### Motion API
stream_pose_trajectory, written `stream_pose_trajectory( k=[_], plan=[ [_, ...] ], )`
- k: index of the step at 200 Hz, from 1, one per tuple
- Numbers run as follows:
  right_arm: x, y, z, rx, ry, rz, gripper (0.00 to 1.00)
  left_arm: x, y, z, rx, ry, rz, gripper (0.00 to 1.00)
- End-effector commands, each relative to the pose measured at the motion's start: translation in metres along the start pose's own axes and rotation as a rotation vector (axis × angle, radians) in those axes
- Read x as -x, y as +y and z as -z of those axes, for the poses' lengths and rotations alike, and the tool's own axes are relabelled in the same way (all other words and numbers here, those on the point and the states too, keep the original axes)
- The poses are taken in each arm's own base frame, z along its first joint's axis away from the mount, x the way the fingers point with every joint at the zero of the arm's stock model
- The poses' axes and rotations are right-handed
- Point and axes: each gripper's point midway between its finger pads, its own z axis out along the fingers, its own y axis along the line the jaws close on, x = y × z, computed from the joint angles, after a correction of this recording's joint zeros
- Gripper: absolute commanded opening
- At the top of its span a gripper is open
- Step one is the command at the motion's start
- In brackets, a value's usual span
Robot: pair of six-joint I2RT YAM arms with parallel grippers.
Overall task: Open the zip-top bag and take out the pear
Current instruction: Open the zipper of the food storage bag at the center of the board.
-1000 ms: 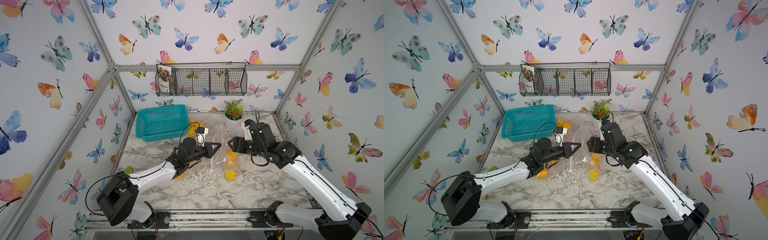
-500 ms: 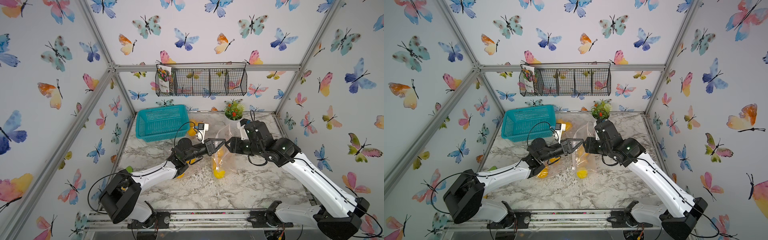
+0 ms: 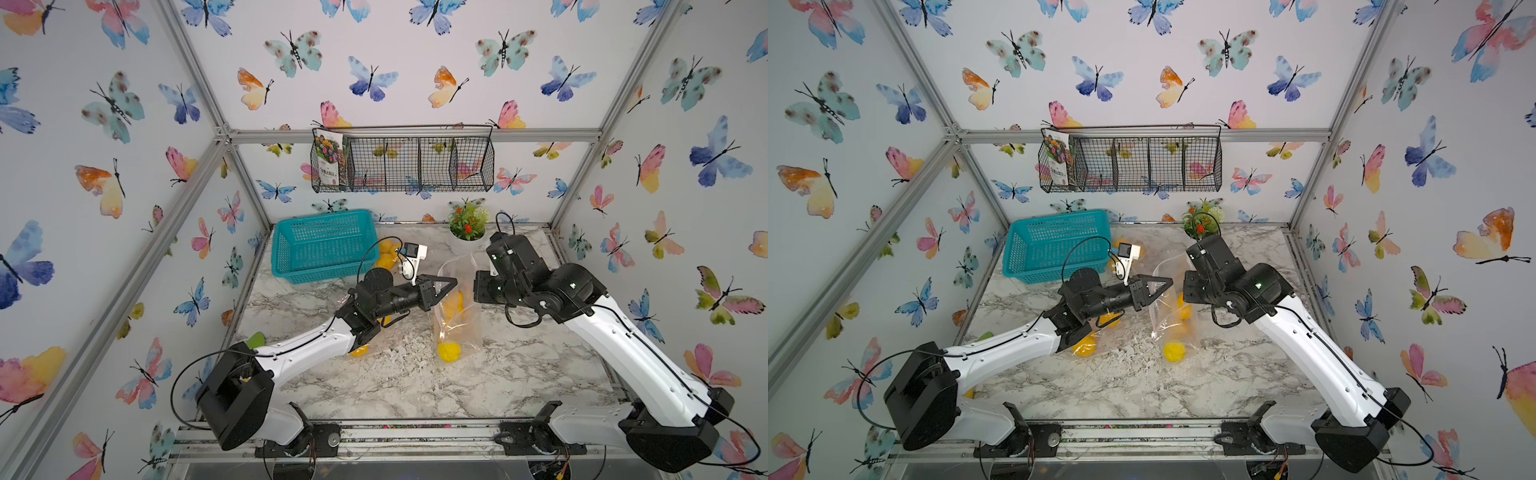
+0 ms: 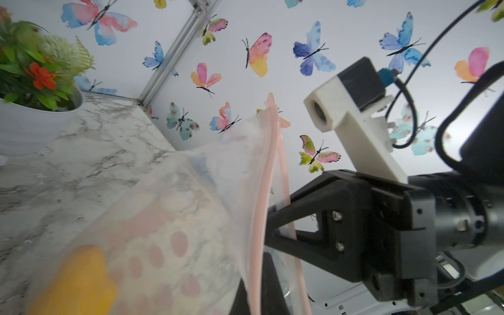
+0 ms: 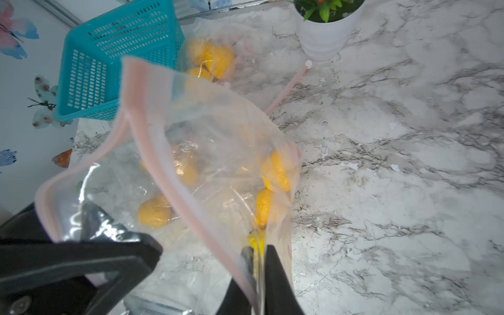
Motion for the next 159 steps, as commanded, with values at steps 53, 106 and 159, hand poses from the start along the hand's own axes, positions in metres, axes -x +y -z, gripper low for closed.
stream_pose_trajectory(
  k=[53, 106, 159],
  plan=[
    [0.014, -0.035, 0.032, -0.207, -0.009, 0.156, 0.02, -0.025, 0.084, 0.022, 0.481, 0.191, -0.219, 0.00],
    [-0.028, 0.031, -0.053, 0.082, 0.158, 0.217, 0.02, -0.070, 0.123, 0.067, 0.620, 0.249, -0.178, 0.27],
    [-0.036, 0.076, -0.074, 0.332, 0.136, 0.168, 0.02, -0.023, 0.078, 0.109, 0.616, 0.143, -0.242, 0.50]
  ],
)
